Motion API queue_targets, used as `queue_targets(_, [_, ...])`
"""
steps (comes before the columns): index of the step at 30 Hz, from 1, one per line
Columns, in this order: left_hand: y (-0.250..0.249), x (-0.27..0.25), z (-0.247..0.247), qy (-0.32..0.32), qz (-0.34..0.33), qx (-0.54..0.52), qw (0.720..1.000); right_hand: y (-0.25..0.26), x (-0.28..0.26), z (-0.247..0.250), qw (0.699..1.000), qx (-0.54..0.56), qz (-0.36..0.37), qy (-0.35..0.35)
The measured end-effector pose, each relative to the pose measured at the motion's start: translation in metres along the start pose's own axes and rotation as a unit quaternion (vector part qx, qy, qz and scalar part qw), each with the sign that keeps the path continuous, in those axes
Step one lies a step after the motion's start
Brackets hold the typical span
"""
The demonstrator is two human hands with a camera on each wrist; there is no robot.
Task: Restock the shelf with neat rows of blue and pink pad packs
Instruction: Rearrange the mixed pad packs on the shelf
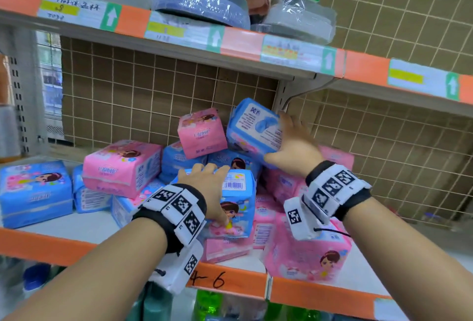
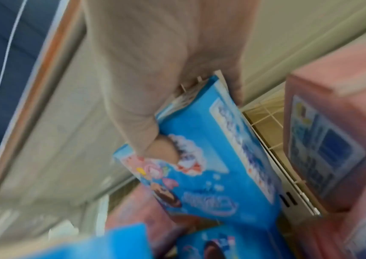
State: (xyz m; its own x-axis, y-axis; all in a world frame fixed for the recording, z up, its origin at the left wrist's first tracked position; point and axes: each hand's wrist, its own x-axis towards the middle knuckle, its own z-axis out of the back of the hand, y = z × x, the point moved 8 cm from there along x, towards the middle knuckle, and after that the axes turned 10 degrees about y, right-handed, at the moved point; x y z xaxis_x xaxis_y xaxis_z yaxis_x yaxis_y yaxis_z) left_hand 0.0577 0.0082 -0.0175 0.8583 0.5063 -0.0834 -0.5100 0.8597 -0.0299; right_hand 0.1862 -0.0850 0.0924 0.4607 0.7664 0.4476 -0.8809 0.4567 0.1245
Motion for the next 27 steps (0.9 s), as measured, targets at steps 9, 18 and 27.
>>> queue_targets(9, [-0.008, -0.019, 0.004, -0.060, -0.002, 0.039, 0.997, -0.043, -0.058, 0.024, 0.923, 0.370, -0.090, 0.059])
queue_targets(18, [-0.019, -0.073, 0.005, -0.060, -0.108, 0.006, 0.992, -0.045, -0.140, -0.049, 0.639, 0.757, -0.135, -0.003])
queue_targets(27, [-0.022, -0.098, -0.025, 0.028, -0.108, 0.018, 0.994, -0.044, -0.206, -0.107, 0.593, 0.742, -0.204, -0.239])
